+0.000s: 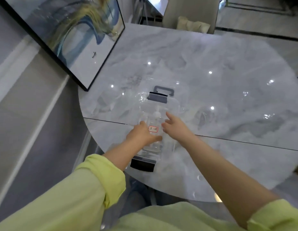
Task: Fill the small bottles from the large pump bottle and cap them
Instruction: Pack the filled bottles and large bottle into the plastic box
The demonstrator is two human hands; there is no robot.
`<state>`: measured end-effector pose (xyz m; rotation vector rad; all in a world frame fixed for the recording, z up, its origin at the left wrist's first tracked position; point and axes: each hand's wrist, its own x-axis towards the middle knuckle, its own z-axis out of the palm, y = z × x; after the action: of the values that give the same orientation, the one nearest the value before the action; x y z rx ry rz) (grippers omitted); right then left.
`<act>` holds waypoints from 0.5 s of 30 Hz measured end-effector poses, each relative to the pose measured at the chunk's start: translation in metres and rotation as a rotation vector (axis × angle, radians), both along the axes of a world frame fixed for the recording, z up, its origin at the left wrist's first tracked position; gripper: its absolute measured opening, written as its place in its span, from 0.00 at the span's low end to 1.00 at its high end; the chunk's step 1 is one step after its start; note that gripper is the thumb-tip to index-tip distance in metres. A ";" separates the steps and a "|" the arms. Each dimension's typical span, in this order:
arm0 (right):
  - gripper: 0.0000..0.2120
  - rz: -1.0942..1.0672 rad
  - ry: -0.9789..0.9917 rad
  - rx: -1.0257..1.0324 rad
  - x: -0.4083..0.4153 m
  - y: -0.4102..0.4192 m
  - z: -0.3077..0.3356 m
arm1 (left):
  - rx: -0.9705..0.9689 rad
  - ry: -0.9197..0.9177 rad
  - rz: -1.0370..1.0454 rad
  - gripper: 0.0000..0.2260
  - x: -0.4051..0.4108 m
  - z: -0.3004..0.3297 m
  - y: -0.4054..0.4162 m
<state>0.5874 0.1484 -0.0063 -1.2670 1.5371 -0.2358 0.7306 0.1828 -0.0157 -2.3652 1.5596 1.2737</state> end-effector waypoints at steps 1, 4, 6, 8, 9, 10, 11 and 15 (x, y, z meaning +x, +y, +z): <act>0.32 -0.017 -0.006 -0.018 -0.002 0.001 0.003 | 0.005 0.004 -0.001 0.40 -0.002 -0.002 0.001; 0.31 -0.080 -0.049 -0.093 -0.011 0.001 0.001 | 0.015 0.029 0.006 0.41 -0.004 -0.010 0.000; 0.30 -0.150 -0.109 -0.118 -0.017 -0.001 0.001 | 0.026 0.063 0.008 0.43 -0.007 -0.015 -0.002; 0.26 -0.210 -0.181 -0.117 -0.022 -0.002 0.005 | 0.047 0.078 -0.009 0.43 -0.009 -0.015 -0.005; 0.25 -0.224 -0.199 -0.112 -0.023 -0.003 0.007 | 0.063 0.077 -0.041 0.41 -0.010 -0.012 -0.007; 0.24 -0.227 -0.207 -0.105 -0.024 -0.004 0.008 | 0.080 0.077 -0.085 0.37 -0.009 -0.010 -0.008; 0.23 -0.222 -0.203 -0.098 -0.025 -0.004 0.009 | 0.099 0.079 -0.132 0.31 -0.008 -0.005 -0.009; 0.22 -0.096 -0.106 -0.101 -0.021 -0.014 0.009 | 0.092 0.076 -0.100 0.15 0.006 -0.001 -0.016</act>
<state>0.5661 0.1340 0.0025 -1.2400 1.5120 -0.4402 0.7362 0.1671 -0.0171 -2.1793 1.5806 1.3975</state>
